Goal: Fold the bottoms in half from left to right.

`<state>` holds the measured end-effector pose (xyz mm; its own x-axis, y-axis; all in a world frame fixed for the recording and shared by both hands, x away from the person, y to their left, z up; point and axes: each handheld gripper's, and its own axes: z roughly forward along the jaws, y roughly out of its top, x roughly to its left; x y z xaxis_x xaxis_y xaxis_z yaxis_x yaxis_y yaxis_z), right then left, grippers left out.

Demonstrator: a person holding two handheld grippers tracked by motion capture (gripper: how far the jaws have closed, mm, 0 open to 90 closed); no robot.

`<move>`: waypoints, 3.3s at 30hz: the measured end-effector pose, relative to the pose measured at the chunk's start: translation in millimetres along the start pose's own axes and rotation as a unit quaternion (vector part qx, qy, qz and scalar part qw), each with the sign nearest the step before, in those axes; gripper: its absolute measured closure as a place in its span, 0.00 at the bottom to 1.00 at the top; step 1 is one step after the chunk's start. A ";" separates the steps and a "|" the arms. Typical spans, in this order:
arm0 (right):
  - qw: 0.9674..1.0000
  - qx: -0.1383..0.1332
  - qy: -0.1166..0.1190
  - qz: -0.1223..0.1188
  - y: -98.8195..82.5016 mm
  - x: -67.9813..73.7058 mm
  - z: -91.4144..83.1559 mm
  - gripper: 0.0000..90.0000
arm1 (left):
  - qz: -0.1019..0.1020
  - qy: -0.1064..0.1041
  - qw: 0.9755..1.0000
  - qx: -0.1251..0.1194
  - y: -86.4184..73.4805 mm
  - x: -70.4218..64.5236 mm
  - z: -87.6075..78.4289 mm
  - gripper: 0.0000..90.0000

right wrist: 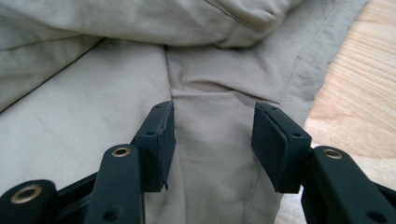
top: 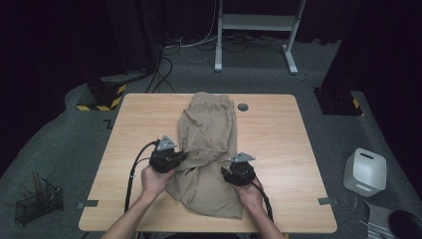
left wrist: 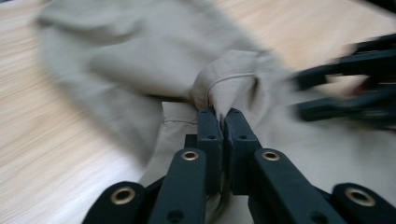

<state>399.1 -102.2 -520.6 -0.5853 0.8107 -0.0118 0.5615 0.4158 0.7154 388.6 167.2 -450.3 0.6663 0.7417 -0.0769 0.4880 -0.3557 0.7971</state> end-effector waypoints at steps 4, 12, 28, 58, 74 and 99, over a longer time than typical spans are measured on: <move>1.000 -0.005 0.010 -0.007 -4.0 2.8 -10.8 0.54 | 0.034 -0.027 0.999 0.031 -4.2 -22.5 14.1 0.97; 1.000 0.003 0.016 0.013 -25.9 -3.5 -33.1 0.53 | 0.021 -0.007 0.995 0.093 -22.1 -14.8 60.0 0.98; 1.000 0.002 -0.010 0.004 9.5 -6.8 9.4 0.55 | 0.011 0.035 0.997 0.069 19.5 13.4 53.6 0.98; 0.998 -0.051 0.019 0.013 -1.5 0.9 -44.8 0.55 | 0.009 0.035 0.998 0.055 -19.8 -18.1 7.3 0.55; 0.996 -0.005 0.094 0.008 30.7 27.9 5.8 0.60 | -0.032 0.046 0.997 0.059 -60.0 -9.0 -13.5 0.44; 0.993 -0.026 0.117 -0.020 -27.7 -2.6 -61.4 0.96 | -0.072 0.045 0.996 0.037 -48.7 14.6 -10.9 0.46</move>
<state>349.1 -141.2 -497.5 -0.7302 0.6730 0.1179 0.5075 0.4187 0.7531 368.4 201.6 -483.8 0.5352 0.8346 -0.1308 0.6170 -0.2804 0.7353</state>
